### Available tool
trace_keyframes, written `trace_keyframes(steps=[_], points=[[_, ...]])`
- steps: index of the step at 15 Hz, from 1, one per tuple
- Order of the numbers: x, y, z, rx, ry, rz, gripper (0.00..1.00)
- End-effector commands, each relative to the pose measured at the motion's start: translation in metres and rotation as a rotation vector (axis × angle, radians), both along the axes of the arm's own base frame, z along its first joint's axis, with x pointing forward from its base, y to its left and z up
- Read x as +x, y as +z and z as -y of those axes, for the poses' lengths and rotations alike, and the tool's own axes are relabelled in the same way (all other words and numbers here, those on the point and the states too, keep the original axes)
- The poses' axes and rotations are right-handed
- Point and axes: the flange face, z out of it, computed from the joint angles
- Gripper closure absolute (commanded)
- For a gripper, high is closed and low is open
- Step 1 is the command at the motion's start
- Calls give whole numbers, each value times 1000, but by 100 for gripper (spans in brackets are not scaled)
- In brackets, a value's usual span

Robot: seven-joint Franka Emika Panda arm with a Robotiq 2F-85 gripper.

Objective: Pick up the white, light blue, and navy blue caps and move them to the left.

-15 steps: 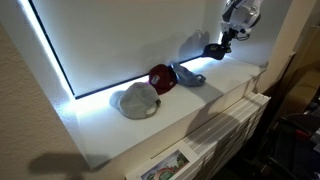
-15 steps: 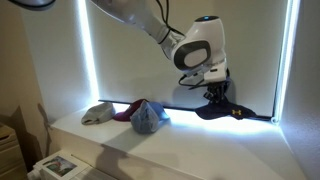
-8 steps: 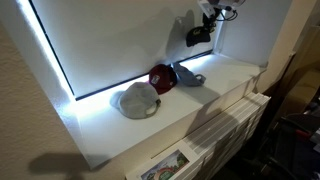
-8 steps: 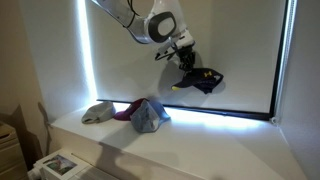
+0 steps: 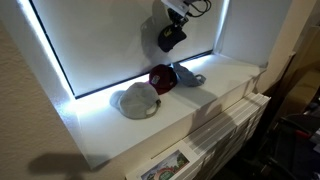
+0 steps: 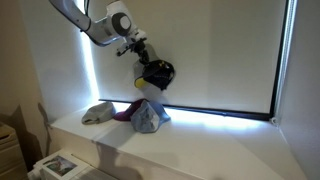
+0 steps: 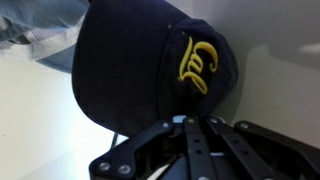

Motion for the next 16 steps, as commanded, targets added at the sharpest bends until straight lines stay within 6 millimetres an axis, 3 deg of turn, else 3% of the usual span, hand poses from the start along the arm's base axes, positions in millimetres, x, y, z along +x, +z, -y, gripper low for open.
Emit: trace_keyframes(steps=[1, 3, 5, 10, 16], points=[[4, -2, -86, -90, 175, -72, 99], [8, -10, -127, -130, 280, -120, 99], [11, -15, -153, -150, 366, -165, 99], [24, -26, -192, -228, 558, -255, 99], [31, -52, -248, -402, 791, -417, 99]])
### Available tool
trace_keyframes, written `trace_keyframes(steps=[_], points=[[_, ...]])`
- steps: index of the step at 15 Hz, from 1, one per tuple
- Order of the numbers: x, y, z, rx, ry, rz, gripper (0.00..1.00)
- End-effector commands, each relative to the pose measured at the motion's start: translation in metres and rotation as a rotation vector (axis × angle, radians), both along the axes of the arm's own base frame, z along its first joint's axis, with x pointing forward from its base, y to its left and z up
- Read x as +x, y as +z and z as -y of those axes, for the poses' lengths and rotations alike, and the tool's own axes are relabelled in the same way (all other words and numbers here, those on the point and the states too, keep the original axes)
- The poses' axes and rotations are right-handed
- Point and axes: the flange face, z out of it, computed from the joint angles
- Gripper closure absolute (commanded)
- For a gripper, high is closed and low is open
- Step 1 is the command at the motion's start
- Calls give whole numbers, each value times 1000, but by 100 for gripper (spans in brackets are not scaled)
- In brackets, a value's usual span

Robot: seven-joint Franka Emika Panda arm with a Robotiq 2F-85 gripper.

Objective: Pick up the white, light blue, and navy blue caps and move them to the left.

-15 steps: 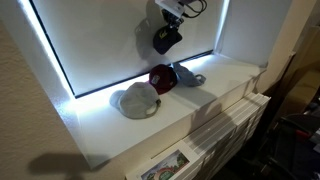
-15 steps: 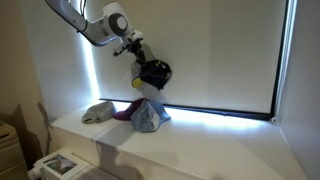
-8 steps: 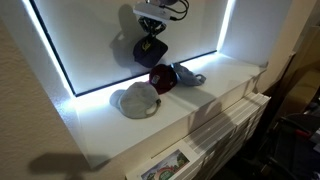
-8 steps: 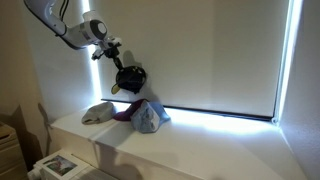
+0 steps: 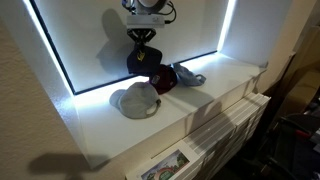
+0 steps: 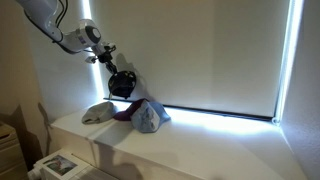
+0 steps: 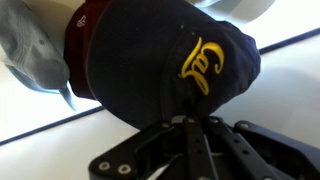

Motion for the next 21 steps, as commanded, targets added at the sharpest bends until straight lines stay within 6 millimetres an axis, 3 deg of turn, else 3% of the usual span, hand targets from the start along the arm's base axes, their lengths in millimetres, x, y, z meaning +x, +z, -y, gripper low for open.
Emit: trace_keyframes(steps=[1, 10, 13, 16, 19, 20, 21], points=[[7, -8, -26, -100, 145, -87, 99], [-8, -17, -108, -303, 562, -212, 99], [-8, -16, -121, -317, 705, -229, 99], [-1, 11, -104, -173, 782, -183, 99], [16, 35, -57, 20, 800, -165, 99], [23, 35, -38, 82, 795, -170, 99], [29, 30, -17, 139, 761, -192, 76]])
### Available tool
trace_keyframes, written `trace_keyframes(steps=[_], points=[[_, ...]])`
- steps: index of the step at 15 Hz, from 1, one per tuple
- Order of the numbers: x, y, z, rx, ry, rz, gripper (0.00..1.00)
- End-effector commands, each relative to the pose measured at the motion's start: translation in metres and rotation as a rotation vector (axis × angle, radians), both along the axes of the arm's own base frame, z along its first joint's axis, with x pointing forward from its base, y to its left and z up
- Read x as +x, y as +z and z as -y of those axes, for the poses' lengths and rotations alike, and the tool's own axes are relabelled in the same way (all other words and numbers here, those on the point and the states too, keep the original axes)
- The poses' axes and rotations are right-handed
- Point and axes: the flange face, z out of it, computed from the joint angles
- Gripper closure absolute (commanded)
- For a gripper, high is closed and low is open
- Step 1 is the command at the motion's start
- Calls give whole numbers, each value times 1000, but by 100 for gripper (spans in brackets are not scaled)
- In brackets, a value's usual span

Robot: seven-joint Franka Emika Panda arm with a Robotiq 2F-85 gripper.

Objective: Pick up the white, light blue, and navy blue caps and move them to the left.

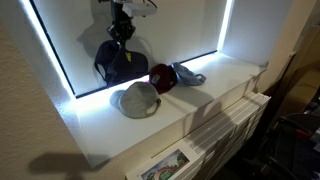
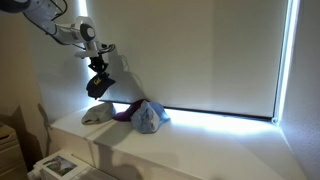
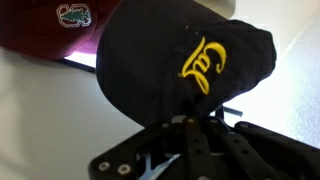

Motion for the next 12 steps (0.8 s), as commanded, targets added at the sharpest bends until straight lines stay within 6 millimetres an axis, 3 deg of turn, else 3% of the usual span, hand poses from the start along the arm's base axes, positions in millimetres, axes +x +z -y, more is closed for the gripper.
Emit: trace_keyframes(steps=[1, 3, 4, 6, 7, 10, 11, 12], points=[[19, -3, 65, 151, -55, -123, 71], [27, -21, 110, 172, -177, -195, 59], [17, -5, 88, 130, -119, -143, 75], [24, -20, 117, 148, -165, -175, 60], [26, -25, 122, 151, -173, -178, 59], [27, -25, 112, 155, -173, -180, 59], [26, -24, 110, 156, -172, -179, 34], [26, -23, 116, 138, -249, -170, 31]])
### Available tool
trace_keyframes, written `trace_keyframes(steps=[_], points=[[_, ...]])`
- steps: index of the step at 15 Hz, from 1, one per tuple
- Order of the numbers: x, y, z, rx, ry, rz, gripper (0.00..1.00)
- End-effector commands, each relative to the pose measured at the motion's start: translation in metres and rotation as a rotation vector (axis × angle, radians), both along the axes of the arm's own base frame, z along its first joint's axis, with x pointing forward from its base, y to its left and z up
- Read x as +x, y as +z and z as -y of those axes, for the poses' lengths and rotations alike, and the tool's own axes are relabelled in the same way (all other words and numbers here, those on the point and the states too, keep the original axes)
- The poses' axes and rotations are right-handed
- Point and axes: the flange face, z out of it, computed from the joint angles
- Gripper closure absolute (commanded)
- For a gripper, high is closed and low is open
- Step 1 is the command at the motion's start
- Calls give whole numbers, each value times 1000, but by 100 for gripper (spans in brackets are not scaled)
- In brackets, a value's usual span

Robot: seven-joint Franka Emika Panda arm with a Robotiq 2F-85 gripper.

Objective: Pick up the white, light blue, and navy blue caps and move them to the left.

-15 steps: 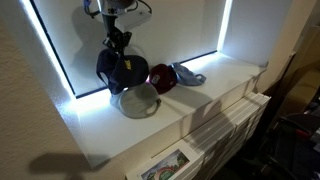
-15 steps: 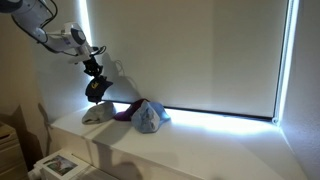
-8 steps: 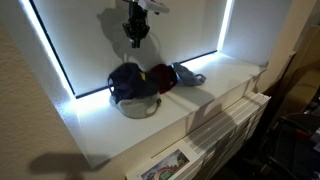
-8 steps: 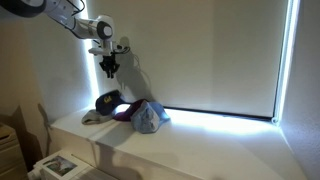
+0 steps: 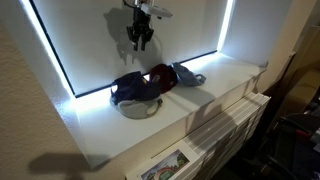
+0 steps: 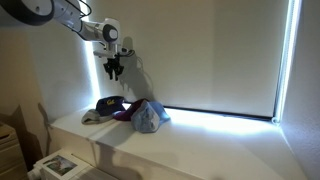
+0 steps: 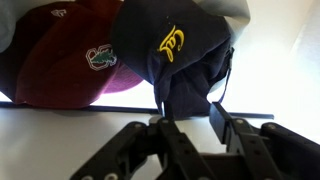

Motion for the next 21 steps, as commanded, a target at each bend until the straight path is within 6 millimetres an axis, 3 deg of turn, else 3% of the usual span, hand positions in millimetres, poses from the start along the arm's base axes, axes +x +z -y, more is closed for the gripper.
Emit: trace_keyframes(steps=[1, 4, 5, 8, 11, 12, 15, 21], points=[[-1, 1, 20, -43, -165, 7, 27], [-6, 1, 54, -47, -344, 24, 5], [-8, -2, 65, -53, -405, 31, 1], [-22, -7, 104, -63, -591, 31, 0], [-40, 7, 139, -35, -738, 71, 0], [-16, -5, 125, -62, -675, 59, 0], [-29, 8, 142, -54, -722, 73, 0], [-80, -85, 220, 98, -707, -177, 0]])
